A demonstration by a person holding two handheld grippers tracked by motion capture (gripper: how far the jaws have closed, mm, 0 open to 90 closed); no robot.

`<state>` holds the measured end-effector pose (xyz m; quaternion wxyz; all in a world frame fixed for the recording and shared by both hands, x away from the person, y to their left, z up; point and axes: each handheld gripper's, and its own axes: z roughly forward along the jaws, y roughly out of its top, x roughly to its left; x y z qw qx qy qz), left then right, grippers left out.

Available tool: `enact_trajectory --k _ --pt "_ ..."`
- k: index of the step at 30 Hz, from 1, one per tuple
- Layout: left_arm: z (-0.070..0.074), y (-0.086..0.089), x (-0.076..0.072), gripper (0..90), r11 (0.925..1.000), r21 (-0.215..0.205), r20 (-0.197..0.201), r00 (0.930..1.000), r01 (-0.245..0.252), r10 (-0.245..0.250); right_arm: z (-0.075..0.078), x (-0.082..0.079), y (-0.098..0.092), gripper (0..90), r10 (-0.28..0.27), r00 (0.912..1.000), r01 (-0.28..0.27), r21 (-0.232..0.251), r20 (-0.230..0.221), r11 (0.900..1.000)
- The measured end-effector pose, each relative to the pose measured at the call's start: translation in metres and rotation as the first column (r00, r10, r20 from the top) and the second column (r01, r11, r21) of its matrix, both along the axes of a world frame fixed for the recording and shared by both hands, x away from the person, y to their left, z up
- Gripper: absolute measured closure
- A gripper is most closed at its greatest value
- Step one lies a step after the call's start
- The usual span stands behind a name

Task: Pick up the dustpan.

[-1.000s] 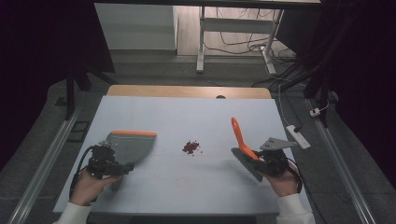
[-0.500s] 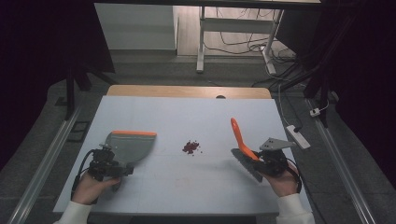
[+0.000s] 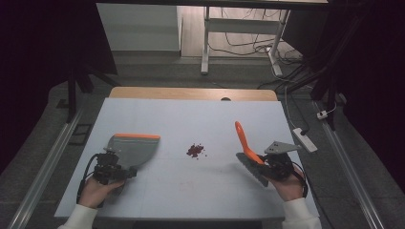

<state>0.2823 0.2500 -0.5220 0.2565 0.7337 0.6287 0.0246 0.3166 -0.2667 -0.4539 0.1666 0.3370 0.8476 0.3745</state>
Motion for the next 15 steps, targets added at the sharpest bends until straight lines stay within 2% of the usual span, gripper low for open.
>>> enact_trajectory --k 8,9,15 --pt "-0.0007 0.0 0.0014 42.9 0.9991 -0.023 0.015 0.9992 -0.037 0.037 -0.0002 0.0001 0.0004 70.0 -0.001 1.0 0.001 -0.003 -0.001 1.0" --pt "-0.0008 -0.0001 0.0015 47.0 0.9989 -0.026 0.017 0.9991 -0.039 0.04 -0.0003 0.0001 0.0003 70.0 -0.001 1.0 0.001 -0.003 0.0 1.0" --pt "-0.0018 0.0023 0.0024 53.7 0.9978 -0.045 0.009 0.9988 -0.048 0.049 0.0003 0.0001 -0.0004 70.0 -0.002 1.0 0.002 -0.004 0.002 1.0"
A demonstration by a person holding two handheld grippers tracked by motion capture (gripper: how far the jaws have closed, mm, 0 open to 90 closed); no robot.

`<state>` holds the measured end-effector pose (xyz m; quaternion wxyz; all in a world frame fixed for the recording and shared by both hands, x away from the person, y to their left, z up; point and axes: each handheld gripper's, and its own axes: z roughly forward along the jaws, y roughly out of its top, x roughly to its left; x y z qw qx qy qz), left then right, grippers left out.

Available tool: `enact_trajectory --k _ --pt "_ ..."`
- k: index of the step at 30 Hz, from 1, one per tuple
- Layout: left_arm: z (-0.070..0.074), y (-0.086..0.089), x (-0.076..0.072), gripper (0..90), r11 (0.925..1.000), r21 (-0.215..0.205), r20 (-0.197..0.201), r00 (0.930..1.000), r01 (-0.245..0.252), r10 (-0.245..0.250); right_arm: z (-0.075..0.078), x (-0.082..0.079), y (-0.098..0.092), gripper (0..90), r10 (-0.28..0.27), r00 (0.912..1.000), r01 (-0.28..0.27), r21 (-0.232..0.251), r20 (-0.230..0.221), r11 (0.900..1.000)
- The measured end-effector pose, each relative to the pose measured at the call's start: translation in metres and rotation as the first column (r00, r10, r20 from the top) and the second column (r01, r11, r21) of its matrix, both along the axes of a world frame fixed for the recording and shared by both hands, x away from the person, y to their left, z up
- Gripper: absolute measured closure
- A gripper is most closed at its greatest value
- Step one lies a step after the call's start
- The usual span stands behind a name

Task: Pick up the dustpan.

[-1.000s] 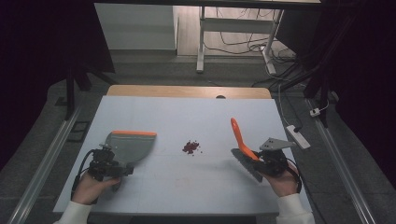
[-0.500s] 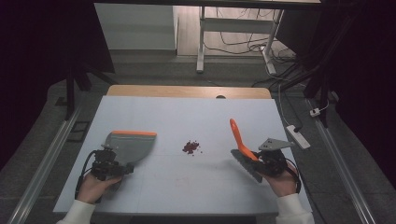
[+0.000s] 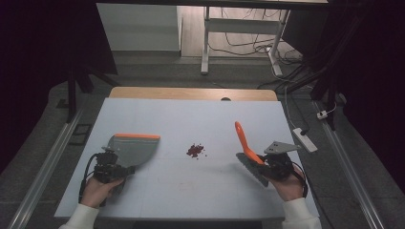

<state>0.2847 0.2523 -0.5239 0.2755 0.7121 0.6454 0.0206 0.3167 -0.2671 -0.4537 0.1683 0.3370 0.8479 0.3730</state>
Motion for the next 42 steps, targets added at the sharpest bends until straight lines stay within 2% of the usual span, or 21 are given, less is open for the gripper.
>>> enact_trajectory --k 3,6,9,20,31,42 --pt "0.0 0.0 0.0 57.6 1.0 -0.003 -0.001 1.0 -0.006 0.006 0.001 0.0 -0.001 70.0 -0.005 1.0 0.005 0.006 0.003 1.0" --pt "0.0 0.003 0.001 59.6 0.9995 -0.027 -0.011 0.9998 -0.017 0.017 0.001 0.0 -0.002 70.0 -0.006 1.0 0.006 0.004 0.004 1.0" --pt "0.0 0.006 0.0 61.2 0.9993 -0.026 -0.004 0.9997 -0.025 0.025 0.001 0.0 -0.002 70.0 -0.006 1.0 0.006 0.006 0.003 1.0" --pt "0.001 0.011 -0.001 61.5 0.9992 -0.04 0.024 0.9997 0.005 -0.004 0.002 0.0 -0.003 70.0 -0.01 0.9999 0.01 0.01 0.007 1.0" --pt "0.005 0.017 -0.004 61.5 0.9977 -0.062 0.108 0.9939 0.027 -0.02 0.002 0.0 -0.004 70.0 -0.014 0.9999 0.014 0.011 0.009 1.0" --pt "0.01 0.018 0.0 61.5 0.9905 -0.109 0.177 0.9821 0.084 -0.064 0.005 -0.004 -0.005 70.1 -0.03 0.9992 0.029 0.034 0.024 0.999"
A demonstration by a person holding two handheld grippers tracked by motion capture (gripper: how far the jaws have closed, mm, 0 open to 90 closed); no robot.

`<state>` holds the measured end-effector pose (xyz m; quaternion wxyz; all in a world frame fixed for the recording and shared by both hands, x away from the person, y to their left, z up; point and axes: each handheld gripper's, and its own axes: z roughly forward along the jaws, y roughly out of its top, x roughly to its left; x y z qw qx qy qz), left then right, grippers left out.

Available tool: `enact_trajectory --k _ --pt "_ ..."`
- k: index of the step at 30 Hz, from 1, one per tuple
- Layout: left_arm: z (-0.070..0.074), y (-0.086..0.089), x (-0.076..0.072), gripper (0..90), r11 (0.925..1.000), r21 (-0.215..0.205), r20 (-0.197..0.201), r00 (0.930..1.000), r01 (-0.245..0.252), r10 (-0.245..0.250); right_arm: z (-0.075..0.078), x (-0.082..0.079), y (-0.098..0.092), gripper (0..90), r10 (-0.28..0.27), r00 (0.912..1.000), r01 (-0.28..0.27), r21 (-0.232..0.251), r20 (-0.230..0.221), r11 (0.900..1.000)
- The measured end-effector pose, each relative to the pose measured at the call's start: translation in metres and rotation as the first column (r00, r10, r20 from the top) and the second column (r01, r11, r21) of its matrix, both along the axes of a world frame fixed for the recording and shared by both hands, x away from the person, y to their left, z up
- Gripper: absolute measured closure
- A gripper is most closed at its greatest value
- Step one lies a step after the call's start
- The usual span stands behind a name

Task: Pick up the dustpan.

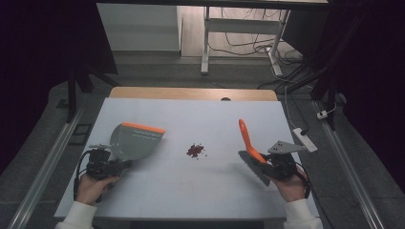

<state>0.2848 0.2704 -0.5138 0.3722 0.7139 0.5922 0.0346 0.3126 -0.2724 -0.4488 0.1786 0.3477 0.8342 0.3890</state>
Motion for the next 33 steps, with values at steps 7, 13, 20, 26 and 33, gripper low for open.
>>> enact_trajectory --k 7,13,20,26,33 --pt "0.004 0.002 0.004 61.4 0.9989 -0.014 0.034 0.9984 0.045 -0.044 0.0 -0.002 -0.001 70.0 -0.016 0.9999 0.016 0.031 0.003 0.999" --pt "0.008 0.005 0.004 61.5 0.9974 -0.019 0.064 0.9955 0.07 -0.069 0.003 0.004 0.008 70.1 0.002 0.9999 -0.002 0.044 0.011 0.999" --pt "0.01 0.006 0.003 61.5 0.995 -0.017 0.092 0.9911 0.098 -0.096 0.005 0.011 0.018 70.1 0.022 0.9996 -0.023 0.035 0.017 0.999" --pt "0.01 0.005 0.002 61.5 0.9922 -0.005 0.103 0.987 0.124 -0.123 0.004 0.018 0.023 70.1 0.031 0.9995 -0.031 0.038 0.011 0.999" --pt "0.009 0.005 -0.008 61.5 0.9831 0.014 0.132 0.9742 0.182 -0.183 0.006 0.03 0.032 70.1 0.048 0.9988 -0.048 0.04 0.01 0.998"
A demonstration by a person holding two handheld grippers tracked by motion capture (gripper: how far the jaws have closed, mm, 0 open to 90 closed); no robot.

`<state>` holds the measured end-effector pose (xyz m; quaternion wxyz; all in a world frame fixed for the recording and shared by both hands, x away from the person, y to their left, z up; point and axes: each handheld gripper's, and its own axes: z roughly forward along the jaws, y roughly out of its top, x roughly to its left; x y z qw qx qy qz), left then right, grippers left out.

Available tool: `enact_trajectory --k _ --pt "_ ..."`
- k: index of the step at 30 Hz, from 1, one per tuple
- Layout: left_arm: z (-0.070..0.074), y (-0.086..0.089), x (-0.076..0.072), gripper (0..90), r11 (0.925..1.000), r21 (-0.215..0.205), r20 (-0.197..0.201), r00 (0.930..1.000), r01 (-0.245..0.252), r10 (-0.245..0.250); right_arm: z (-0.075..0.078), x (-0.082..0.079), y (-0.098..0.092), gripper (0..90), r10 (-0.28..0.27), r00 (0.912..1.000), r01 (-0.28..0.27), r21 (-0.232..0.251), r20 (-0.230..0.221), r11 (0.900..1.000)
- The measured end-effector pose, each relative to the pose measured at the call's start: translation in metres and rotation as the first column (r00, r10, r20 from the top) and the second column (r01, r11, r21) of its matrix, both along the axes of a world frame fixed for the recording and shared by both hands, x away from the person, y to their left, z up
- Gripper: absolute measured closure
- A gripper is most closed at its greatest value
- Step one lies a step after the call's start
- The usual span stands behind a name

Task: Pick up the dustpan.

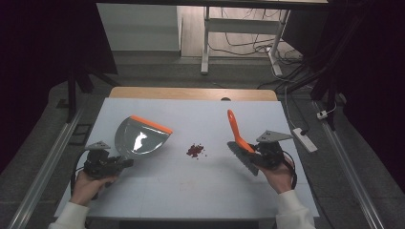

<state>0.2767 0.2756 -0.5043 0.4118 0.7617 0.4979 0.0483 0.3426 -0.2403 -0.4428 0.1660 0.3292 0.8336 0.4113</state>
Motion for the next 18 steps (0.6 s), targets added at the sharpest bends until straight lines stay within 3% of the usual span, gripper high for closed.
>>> enact_trajectory --k 4,9,14,18 --pt "0.0 -0.002 -0.001 61.5 0.999 -0.005 0.019 0.9988 0.045 -0.044 0.002 0.004 0.003 70.0 0.008 1.0 -0.008 0.018 0.001 1.0" --pt "-0.002 -0.005 0.007 61.5 0.9939 -0.008 0.031 0.9935 0.11 -0.109 0.001 0.009 0.002 70.0 -0.005 0.9998 0.006 0.049 -0.018 0.999" --pt "-0.003 -0.011 0.012 61.4 0.989 0.02 0.029 0.9887 0.147 -0.147 -0.001 0.011 0.003 70.1 -0.015 0.9998 0.015 0.009 -0.013 1.0" --pt "-0.003 -0.014 0.009 61.4 0.986 0.041 0.026 0.9864 0.161 -0.162 0.0 0.011 0.003 70.1 -0.02 0.9998 0.02 0.018 -0.005 1.0"
